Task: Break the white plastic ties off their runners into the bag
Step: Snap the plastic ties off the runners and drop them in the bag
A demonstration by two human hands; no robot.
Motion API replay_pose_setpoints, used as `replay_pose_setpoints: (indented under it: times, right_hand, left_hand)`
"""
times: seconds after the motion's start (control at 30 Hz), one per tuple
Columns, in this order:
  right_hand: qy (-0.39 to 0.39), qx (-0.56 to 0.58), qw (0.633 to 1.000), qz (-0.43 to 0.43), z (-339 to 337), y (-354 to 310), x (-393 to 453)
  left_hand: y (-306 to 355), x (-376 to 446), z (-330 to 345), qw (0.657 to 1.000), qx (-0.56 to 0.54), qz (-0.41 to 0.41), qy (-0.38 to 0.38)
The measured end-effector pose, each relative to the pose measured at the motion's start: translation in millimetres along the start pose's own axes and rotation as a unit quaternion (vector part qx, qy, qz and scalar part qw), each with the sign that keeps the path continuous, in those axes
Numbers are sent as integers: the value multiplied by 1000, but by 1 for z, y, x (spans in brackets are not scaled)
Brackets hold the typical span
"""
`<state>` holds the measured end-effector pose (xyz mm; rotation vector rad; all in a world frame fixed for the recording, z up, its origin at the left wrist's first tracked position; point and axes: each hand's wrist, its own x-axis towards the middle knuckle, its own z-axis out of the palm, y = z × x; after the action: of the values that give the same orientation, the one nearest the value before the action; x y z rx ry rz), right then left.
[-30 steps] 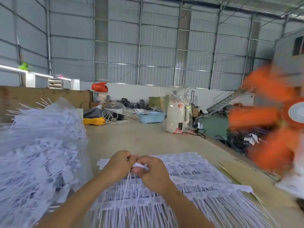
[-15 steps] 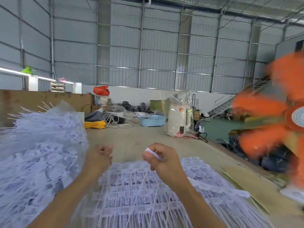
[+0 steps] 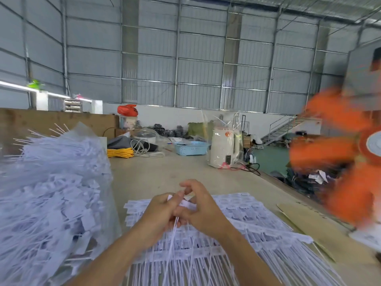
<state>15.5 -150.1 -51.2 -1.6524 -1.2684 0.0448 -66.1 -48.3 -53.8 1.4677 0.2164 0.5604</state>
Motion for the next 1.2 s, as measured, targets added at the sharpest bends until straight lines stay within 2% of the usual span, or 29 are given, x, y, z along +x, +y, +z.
replay_pose_setpoints:
  times: [0.07,0.17,0.33,0.57,0.73,0.83,0.93,0.97,1.03,1.07,1.13,1.2]
  right_hand:
    - [-45,13,998,30,-7,1,-1]
    - [-85,-68,994,24,-14,1,-2]
    - [-98,-105,990,1,-11,0,-2]
    - [-51,-119,991,-33,-7,-1,-1]
    - [7,-219,974,-60,-5,1,-1]
    - [21,-264,961,-78,-3,-3,-2]
    - [32,-295,949,-109,-10,-15,-3]
    - [65,-271,953,-120,-15,-20,-3]
    - [159,-130,971,-120,-28,-25,-1]
    - [182,-58,975,-110,-32,-25,0]
    - [157,-5,984,-82,-29,-25,-2]
    - [131,-19,988,-75,-23,-26,-3]
  left_hand:
    - [1,0,-1,999,25,15,19]
    - [0,-1,-1,993,102,48,19]
    - [-1,0,-3,963,246,99,48]
    - [5,2,-4,959,266,88,44]
    - [9,5,-6,973,222,38,55]
    - [8,9,-5,970,236,25,57]
    - [5,18,-23,961,242,-1,132]
    - [4,21,-37,960,224,-13,167]
    - [6,23,-62,971,132,-30,199]
    - [8,23,-67,974,100,-21,202]
    - [8,22,-58,980,100,15,170]
    - [5,16,-33,988,97,34,116]
